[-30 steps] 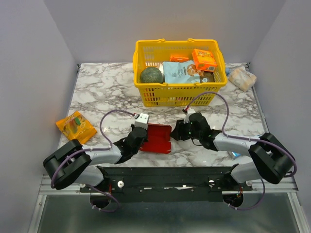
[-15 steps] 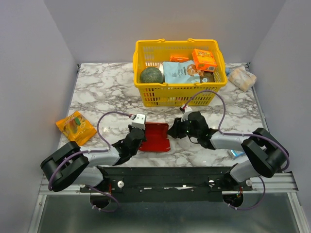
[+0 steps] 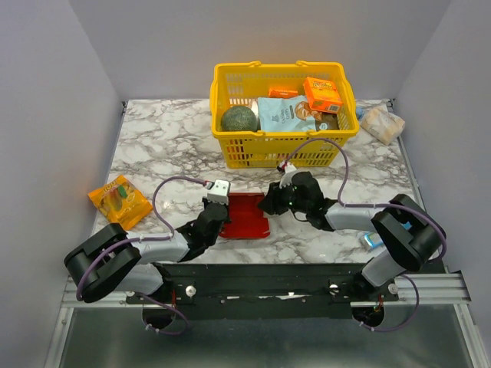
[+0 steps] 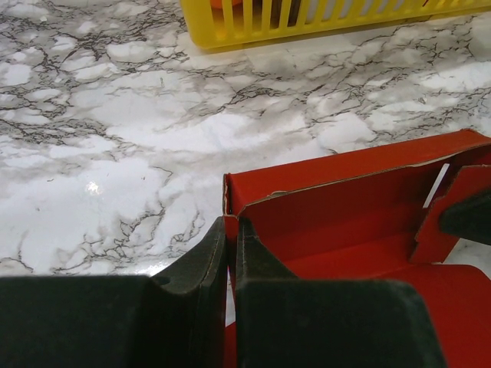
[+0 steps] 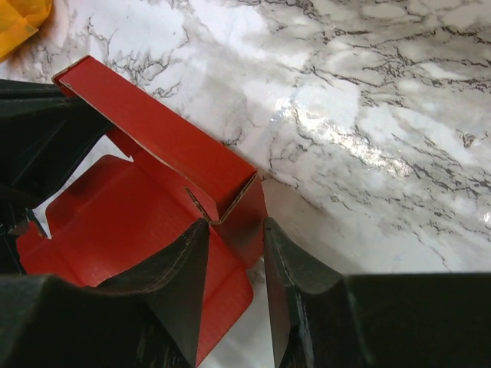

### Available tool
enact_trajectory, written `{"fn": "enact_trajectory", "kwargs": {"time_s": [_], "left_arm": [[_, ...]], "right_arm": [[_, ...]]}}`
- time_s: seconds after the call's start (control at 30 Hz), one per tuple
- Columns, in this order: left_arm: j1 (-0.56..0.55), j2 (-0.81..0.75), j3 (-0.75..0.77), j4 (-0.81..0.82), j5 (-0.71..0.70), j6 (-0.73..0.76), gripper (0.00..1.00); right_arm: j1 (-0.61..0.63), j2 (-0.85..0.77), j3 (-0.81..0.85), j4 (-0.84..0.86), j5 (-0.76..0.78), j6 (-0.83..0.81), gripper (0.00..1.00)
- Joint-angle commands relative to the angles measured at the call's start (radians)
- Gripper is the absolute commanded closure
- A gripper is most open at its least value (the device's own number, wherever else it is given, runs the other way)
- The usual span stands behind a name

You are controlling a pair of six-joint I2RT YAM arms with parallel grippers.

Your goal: Fold the paper box

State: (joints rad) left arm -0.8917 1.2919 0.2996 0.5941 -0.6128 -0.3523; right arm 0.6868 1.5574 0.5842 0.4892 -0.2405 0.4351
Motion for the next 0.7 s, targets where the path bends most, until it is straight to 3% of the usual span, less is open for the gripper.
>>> {"fn": "enact_trajectory", "kwargs": {"time_s": [0.0,0.13,0.4,0.47,0.5,0.67], "left_arm": [[-0.007,-0.022,-0.014,0.042,-0.010,-0.014,1.00],[-0.007,-0.019,-0.014,0.044,-0.008,-0.014,1.00],[-0.006,-0.019,-0.014,0.046,-0.010,-0.013,1.00],[-0.006,-0.020,-0.016,0.044,-0.015,-0.014,1.00],[-0.007,-0.023,-0.017,0.047,-0.016,-0.014,1.00],[-0.007,-0.040,-0.030,0.062,-0.013,-0.016,1.00]], "right_arm": [[-0.003,0.033,0.035,0.038,0.007,-0.027,0.58],[-0.003,0.043,0.045,0.029,0.027,-0.033,0.59],[-0.001,0.066,0.092,-0.082,0.118,-0.050,0.70],[0.003,0.070,0.097,-0.101,0.170,-0.044,0.74],[0.008,0.070,0.098,-0.122,0.190,-0.036,0.83],[0.034,0.099,0.149,-0.211,0.343,-0.024,0.86]]}}
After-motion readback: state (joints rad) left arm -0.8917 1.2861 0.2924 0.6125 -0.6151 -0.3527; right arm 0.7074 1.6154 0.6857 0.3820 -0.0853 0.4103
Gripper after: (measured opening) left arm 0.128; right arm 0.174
